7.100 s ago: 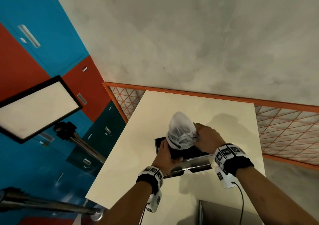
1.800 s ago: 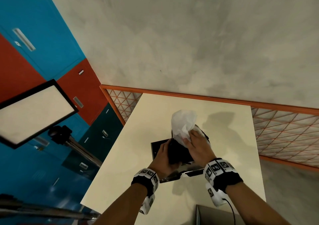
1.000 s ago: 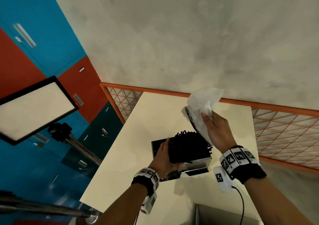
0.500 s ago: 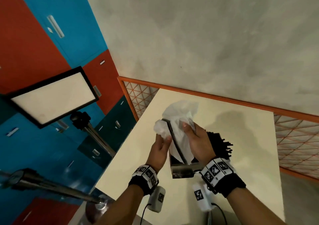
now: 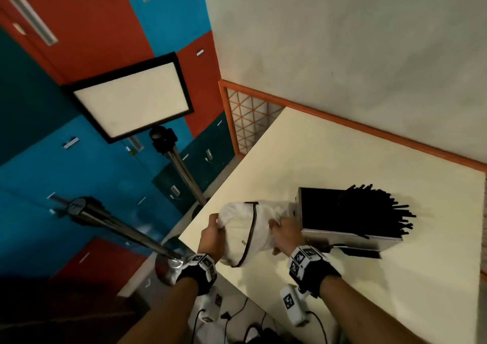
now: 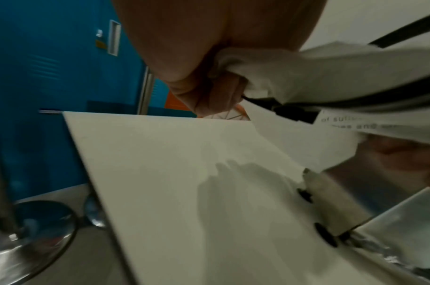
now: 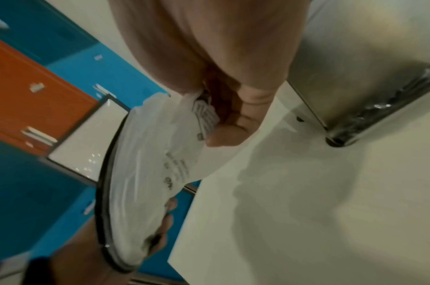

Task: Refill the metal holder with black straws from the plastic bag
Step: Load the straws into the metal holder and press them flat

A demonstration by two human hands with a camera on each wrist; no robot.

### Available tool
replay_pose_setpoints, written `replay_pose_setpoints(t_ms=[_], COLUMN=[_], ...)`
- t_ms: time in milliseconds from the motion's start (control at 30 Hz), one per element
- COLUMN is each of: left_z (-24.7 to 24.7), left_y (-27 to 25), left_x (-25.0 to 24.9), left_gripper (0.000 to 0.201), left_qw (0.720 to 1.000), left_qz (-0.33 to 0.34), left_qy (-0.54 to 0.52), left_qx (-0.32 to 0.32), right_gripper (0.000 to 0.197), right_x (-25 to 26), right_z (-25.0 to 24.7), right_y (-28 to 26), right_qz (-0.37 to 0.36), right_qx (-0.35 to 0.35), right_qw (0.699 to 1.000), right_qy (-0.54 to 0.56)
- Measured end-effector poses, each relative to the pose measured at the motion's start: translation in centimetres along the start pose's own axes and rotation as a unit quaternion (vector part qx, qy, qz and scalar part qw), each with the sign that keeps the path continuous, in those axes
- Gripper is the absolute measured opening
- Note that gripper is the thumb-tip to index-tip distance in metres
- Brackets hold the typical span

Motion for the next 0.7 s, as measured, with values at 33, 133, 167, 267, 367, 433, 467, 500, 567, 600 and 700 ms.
replay_pose_setpoints(t_ms=[33, 133, 167, 267, 367, 433, 467, 500, 567, 600, 700], left_z=[-0.3, -1.0, -1.2, -1.2, -1.1, -1.0, -0.8, -0.7, -0.4, -0.3, 0.0], left_y=[0.4, 1.1, 1.1, 1.1, 1.1, 1.2, 1.3, 1.4, 1.7, 1.9, 2.2], left_x=[1.2, 3.8, 4.3, 5.6, 6.0, 6.2, 6.4, 6.4, 6.6, 6.7, 6.3], left_gripper=[0.025, 0.034, 0.036, 0.037, 0.036, 0.036, 0.036, 0.035, 0.030, 0.028, 0.023], left_qw=[1.000, 0.997, 0.996, 0.993, 0.993, 0.994, 0.995, 0.995, 0.996, 0.997, 0.997], left_qz=[-0.017, -0.047, -0.053, -0.060, -0.059, -0.054, -0.052, -0.052, -0.050, -0.043, -0.010], left_qy=[0.021, 0.054, 0.068, 0.097, 0.103, 0.096, 0.089, 0.084, 0.076, 0.068, 0.065], left_qx=[-0.008, -0.018, -0.011, 0.000, 0.004, 0.009, 0.009, 0.007, 0.003, 0.005, 0.029], right_gripper=[0.019, 0.016, 0.017, 0.018, 0.047, 0.068, 0.070, 0.067, 0.056, 0.050, 0.032], right_x=[-0.7, -3.2, -3.9, -4.4, -3.9, -3.4, -2.9, -2.2, -0.9, -0.6, -1.5], right_z=[0.9, 2.4, 2.7, 3.2, 3.7, 3.9, 3.9, 3.8, 4.2, 4.8, 6.8], right_y=[0.8, 2.8, 3.3, 3.6, 3.4, 3.0, 2.4, 1.5, 0.2, -0.2, -0.2], right_qz=[0.027, 0.117, 0.111, 0.059, 0.033, -0.045, -0.104, -0.173, -0.315, -0.364, -0.367], right_qx=[0.010, 0.066, 0.078, 0.049, 0.020, -0.003, -0.033, -0.074, -0.124, -0.117, -0.030], right_qw=[1.000, 0.990, 0.989, 0.984, 0.988, 0.974, 0.962, 0.942, 0.881, 0.850, 0.808], right_qy=[-0.010, -0.031, -0.067, -0.158, -0.152, -0.224, -0.252, -0.277, -0.331, -0.362, -0.460])
Point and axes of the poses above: each hand's wrist, its own y-axis towards the middle knuckle, its own z-axis out of the palm, x = y × z, the point moved 1 cm from there along y, towards the middle knuckle, and after that the axes turned 7 degrees about -y, right-handed, at the moved point
